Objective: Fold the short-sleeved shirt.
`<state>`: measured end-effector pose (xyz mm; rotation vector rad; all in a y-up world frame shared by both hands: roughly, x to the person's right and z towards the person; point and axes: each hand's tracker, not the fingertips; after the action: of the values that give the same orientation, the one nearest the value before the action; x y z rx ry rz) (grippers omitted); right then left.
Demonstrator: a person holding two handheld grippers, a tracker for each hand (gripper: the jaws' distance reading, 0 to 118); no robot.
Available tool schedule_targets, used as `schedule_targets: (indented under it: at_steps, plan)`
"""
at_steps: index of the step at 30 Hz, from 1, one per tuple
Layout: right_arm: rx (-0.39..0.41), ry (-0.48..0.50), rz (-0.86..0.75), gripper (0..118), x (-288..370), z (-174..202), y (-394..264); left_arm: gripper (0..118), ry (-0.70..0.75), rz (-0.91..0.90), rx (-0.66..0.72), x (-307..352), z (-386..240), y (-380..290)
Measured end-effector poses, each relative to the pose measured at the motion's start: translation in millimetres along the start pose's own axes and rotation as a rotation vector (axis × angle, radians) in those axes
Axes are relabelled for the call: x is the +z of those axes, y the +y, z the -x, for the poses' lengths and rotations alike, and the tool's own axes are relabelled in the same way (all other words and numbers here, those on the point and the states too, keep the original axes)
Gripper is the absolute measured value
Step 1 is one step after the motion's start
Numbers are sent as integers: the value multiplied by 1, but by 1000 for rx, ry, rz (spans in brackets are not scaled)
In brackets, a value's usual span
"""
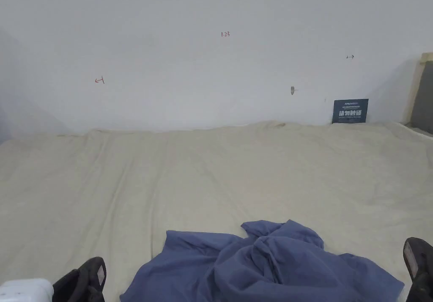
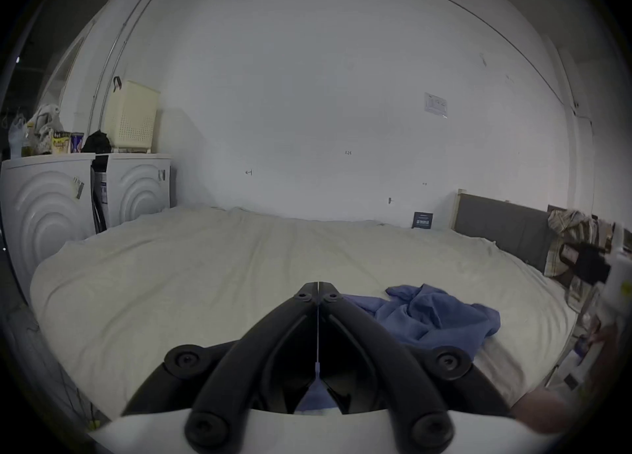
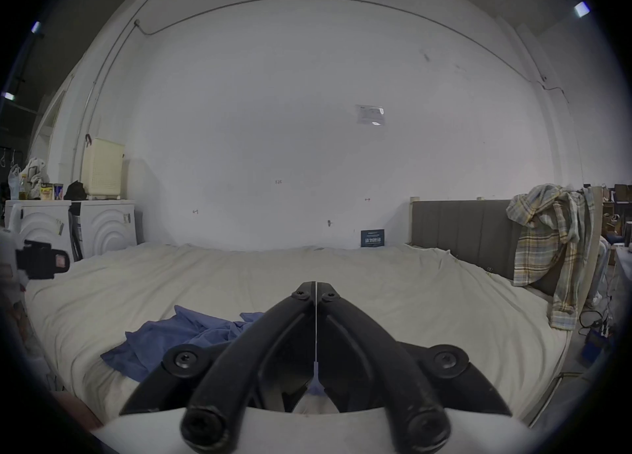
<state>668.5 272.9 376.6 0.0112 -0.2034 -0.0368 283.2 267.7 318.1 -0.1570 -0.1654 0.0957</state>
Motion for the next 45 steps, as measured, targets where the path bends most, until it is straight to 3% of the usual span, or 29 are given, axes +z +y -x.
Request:
schedule_targets:
  at_steps: [10, 12, 14, 19, 24, 26, 27, 28, 29, 30, 35, 37, 38, 39, 40, 41, 42, 45]
  plan:
    - [-41, -25, 26, 0, -6, -12, 14, 0, -20, 21, 35, -18, -10, 23]
    - [-28, -9, 36, 0, -13, -13, 15, 0, -32, 63, -40, -53, -11, 50]
    - [-2, 3, 44, 0, -23, -11, 15, 0, -33, 226, -73, -104, -10, 72]
    - [50, 63, 82, 0, -47, -8, 17, 0, -193, 659, 75, -243, -4, 74]
    - [11, 65, 152, 0, -71, -12, 7, 5, -145, 794, 19, -348, -20, 39]
    - [-25, 62, 197, 0, -80, -15, 0, 39, -138, 841, 59, -374, -20, 23]
    - [-41, 68, 221, 0, -85, -18, -3, 66, -142, 856, 67, -387, -21, 15]
    - [-46, 66, 236, 0, -88, -19, -7, 103, -137, 872, 58, -397, -23, 7]
    - [-43, 59, 244, 0, -92, -21, -10, 118, -117, 893, 44, -401, -21, -1]
    - [-43, 53, 256, 0, -96, -24, -14, 118, -114, 887, 26, -409, -23, -8]
    - [-54, 13, 296, 0, -108, -35, -25, 114, -95, 975, -29, -424, -28, -34]
    - [-60, 2, 301, 0, -109, -35, -26, 78, -124, 942, -81, -419, -28, -37]
    - [-59, -2, 302, 0, -109, -36, -27, 71, -42, 923, -200, -414, -33, -39]
    - [-54, -5, 301, 0, -110, -36, -27, 65, -72, 914, -221, -409, -33, -38]
    - [-46, -6, 299, 0, -109, -34, -27, 47, -97, 910, -207, -406, -33, -35]
    - [-38, -7, 296, 0, -109, -34, -26, 23, -107, 918, -199, -404, -30, -31]
    - [-33, -6, 292, 0, -108, -34, -25, 10, -115, 917, -196, -400, -30, -26]
    - [-17, -6, 265, 0, -106, -34, -17, 9, -136, 884, -217, -383, -32, -18]
